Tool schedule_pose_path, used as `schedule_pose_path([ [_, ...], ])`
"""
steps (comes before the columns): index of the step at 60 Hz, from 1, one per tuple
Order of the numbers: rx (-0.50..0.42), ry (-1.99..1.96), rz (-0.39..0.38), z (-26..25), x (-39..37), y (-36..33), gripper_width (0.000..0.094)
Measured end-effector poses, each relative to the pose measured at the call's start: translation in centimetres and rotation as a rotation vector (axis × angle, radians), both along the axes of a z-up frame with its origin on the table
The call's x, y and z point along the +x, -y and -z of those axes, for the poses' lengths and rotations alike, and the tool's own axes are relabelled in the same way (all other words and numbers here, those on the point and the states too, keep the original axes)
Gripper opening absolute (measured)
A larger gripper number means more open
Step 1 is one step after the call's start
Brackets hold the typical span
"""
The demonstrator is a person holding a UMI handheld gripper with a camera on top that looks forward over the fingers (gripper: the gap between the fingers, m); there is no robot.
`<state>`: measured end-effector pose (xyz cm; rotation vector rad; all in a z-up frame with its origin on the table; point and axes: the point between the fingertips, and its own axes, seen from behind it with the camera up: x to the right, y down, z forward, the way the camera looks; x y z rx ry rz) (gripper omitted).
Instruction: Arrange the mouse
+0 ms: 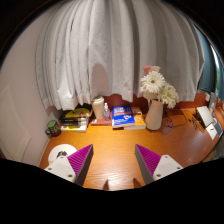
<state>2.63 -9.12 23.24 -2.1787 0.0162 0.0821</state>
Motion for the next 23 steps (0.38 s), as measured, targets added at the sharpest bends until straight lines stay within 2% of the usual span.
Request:
schedule_pose_path([
  [23,-0.028,0.014,-0.022,0.99,-0.63,0.64,0.0839],
])
